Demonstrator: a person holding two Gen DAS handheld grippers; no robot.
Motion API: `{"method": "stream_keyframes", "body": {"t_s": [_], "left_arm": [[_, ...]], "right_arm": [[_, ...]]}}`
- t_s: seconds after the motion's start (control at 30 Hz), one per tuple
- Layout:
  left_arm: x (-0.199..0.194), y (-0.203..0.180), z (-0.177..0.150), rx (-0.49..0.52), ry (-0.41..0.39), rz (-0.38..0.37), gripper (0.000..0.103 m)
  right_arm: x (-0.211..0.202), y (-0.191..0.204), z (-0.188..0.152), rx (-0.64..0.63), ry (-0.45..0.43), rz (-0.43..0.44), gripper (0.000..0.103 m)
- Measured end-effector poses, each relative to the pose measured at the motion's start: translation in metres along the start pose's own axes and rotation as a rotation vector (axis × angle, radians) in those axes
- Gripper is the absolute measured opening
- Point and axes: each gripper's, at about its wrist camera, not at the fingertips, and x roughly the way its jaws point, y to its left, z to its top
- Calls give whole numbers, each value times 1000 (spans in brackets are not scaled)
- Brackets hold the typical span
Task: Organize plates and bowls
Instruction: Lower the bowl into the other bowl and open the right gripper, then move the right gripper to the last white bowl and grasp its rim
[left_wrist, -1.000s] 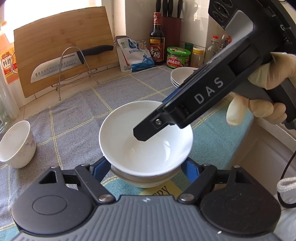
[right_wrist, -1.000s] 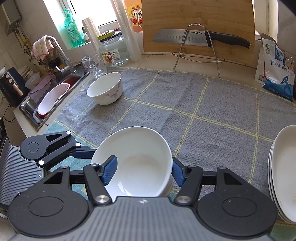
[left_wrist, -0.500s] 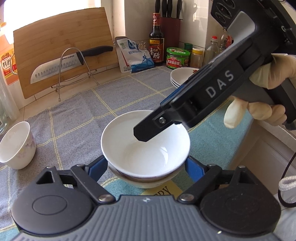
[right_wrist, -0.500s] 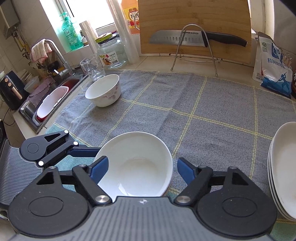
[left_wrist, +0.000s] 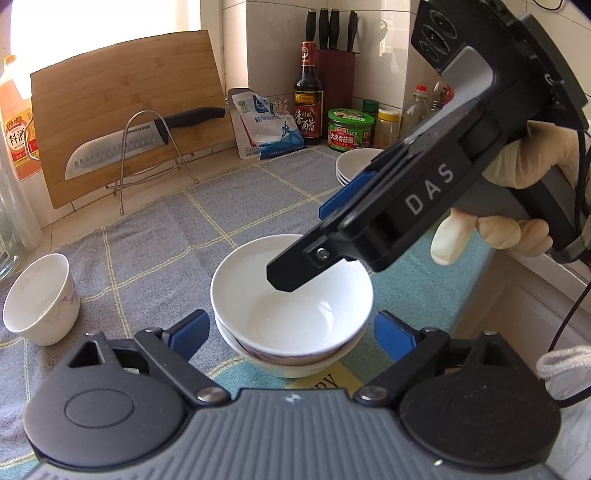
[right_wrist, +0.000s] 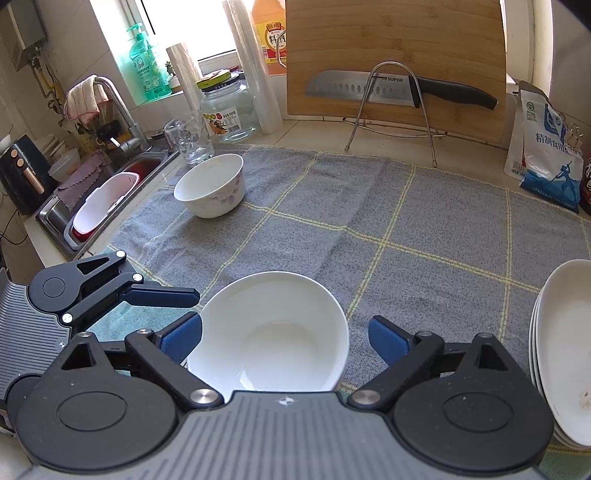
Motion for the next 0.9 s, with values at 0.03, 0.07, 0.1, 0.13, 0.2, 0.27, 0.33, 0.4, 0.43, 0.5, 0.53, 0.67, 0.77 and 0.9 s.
{"method": "stream_keyframes", "body": {"t_s": [0.03, 0.07, 0.1, 0.13, 0.2, 0.27, 0.33, 0.4, 0.43, 0.5, 0.53, 0.67, 0.77, 0.9], "left_arm": [[-1, 2, 0, -2, -2, -3, 96], [-3, 3, 0, -5, -4, -3, 96], [-5, 4, 0, -7, -6, -1, 96], [-7, 6, -1, -11, -8, 4, 96], [-10, 10, -2, -20, -10, 20, 96], [-14, 17, -4, -34, -10, 47, 96], [-16, 27, -8, -52, -8, 80, 96], [-19, 40, -11, -73, -5, 125, 96], [-20, 47, -12, -85, -4, 149, 96], [-23, 65, -15, -114, -6, 208, 96], [-24, 73, -16, -128, -8, 235, 96], [-27, 111, -20, -177, -12, 370, 96], [-26, 135, -25, -197, -24, 422, 96], [-18, 160, -30, -228, -38, 431, 96]], "right_arm": [[0, 1, 1, -5, 0, -3, 100], [0, 2, 1, -10, -1, -8, 100], [0, 3, 3, -18, -2, -12, 100], [0, 5, 4, -30, -4, -17, 100], [1, 10, 7, -60, -8, -38, 100], [3, 16, 12, -104, -16, -69, 101], [7, 25, 18, -158, -27, -101, 103], [11, 32, 25, -202, -35, -112, 103], [14, 37, 29, -225, -37, -113, 103], [22, 46, 40, -267, -34, -118, 103], [27, 52, 46, -289, -34, -120, 103], [44, 71, 69, -354, -34, -110, 103], [58, 83, 84, -379, -31, -90, 103], [83, 90, 108, -366, -12, -33, 103]]}}
